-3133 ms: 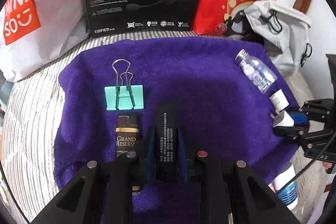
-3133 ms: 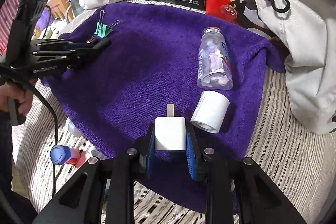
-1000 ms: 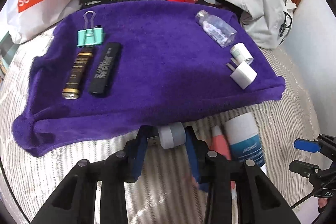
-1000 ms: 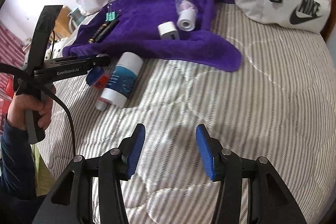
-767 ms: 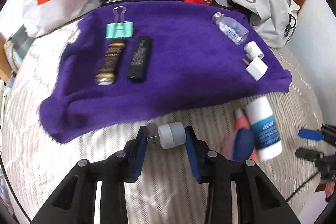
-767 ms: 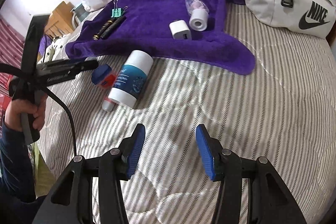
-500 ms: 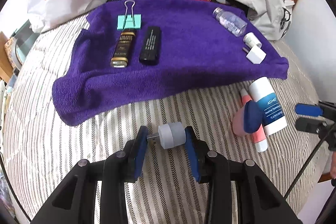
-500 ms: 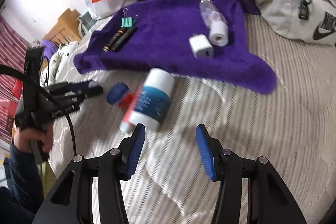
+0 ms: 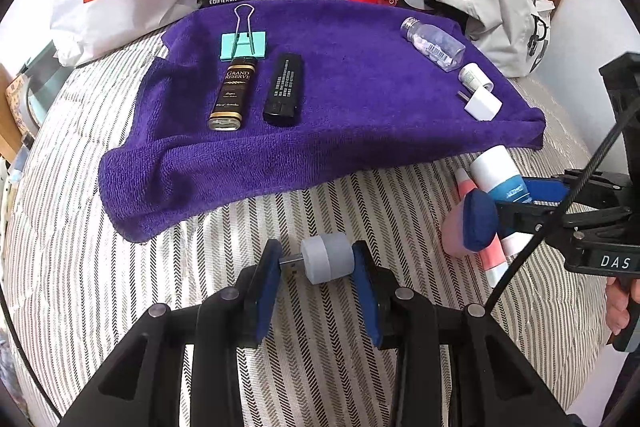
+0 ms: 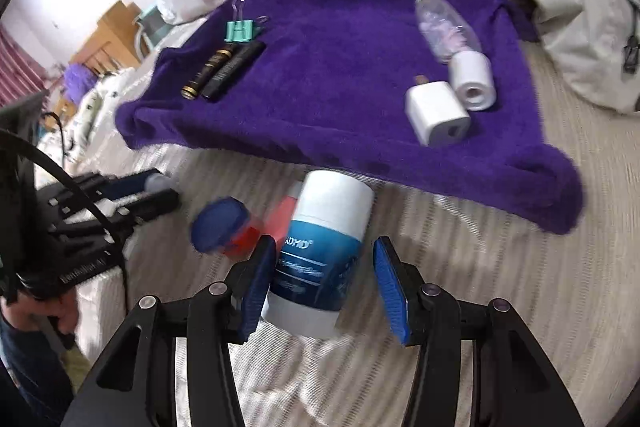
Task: Organize rigid objects
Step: 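Grasp the white USB light with the left tool while the right tool grasps the white-and-blue Vaseline stick, then carry the USB light and Vaseline stick with both tools onto the towel, then open both tools to release the light and stick on the towel, then grasp the blue-capped pink container with the left tool while the right tool grasps the pink pen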
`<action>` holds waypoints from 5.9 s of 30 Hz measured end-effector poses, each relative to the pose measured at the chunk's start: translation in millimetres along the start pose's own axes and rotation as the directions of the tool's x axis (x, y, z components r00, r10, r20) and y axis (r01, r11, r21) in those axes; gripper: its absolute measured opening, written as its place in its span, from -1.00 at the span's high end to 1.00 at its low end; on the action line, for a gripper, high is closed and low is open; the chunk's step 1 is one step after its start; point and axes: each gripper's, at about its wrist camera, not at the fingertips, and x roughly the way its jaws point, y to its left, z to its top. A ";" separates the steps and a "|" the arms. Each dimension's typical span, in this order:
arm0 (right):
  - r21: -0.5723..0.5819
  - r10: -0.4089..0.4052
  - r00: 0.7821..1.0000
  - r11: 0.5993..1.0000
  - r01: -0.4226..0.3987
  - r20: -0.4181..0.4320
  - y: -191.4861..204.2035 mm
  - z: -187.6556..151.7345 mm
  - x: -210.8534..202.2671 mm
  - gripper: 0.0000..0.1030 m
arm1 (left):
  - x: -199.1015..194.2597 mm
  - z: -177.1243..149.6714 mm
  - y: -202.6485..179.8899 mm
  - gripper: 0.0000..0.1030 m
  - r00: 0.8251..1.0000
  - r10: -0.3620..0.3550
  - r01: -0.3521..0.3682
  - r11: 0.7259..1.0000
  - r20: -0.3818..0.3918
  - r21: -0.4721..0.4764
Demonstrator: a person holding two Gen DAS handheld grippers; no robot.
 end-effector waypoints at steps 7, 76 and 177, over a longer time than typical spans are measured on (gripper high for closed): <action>-0.057 -0.160 0.987 0.986 0.158 -0.023 -5.4 -5.2 4.6 0.02 | -0.1 -0.5 -1.2 0.34 1.000 0.005 -0.005 1.000 0.011 0.004; -0.079 0.044 0.987 0.996 -0.032 0.157 -32.8 78.1 -30.9 0.29 | -22.7 82.3 7.7 0.34 0.997 -0.025 0.025 1.000 0.071 0.003; 0.063 -0.040 0.994 0.997 0.033 0.099 -53.2 -56.7 -101.7 -0.08 | -17.5 25.7 -67.7 -0.04 0.993 -0.116 0.113 0.969 0.001 0.218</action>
